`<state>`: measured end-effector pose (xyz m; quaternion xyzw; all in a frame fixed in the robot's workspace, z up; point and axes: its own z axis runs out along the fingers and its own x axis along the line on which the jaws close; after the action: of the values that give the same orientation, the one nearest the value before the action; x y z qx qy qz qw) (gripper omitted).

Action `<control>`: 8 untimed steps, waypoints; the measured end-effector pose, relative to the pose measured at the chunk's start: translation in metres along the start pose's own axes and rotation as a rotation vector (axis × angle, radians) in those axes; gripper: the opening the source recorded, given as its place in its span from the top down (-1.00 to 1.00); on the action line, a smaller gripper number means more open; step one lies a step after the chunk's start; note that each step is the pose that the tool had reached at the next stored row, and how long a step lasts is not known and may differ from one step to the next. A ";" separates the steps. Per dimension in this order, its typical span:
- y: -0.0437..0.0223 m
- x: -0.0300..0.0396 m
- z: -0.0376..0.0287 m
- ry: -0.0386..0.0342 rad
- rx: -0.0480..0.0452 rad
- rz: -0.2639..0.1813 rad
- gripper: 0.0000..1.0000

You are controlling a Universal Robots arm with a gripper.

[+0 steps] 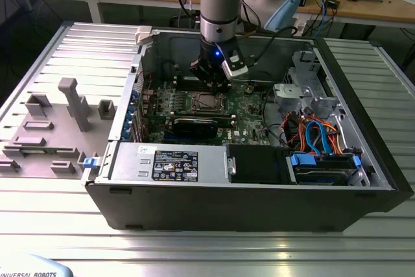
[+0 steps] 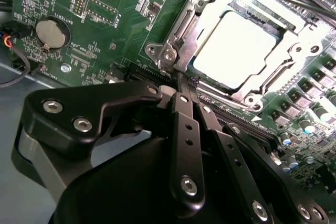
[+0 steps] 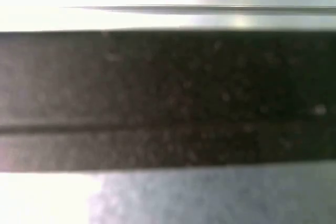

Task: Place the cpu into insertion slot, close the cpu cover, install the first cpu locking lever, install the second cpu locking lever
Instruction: 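Install the first cpu locking lever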

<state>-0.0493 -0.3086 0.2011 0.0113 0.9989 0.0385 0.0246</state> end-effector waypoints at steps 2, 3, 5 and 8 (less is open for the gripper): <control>0.0000 0.0000 -0.0011 0.0002 0.0001 0.000 0.79; 0.0001 -0.0001 -0.0017 0.0000 -0.0002 0.000 0.79; 0.0002 -0.0001 -0.0036 0.0002 0.0003 0.000 0.79; 0.0002 -0.0002 -0.0046 0.0001 0.0003 0.000 0.79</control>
<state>-0.0492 -0.3088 0.2057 0.0112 0.9989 0.0383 0.0245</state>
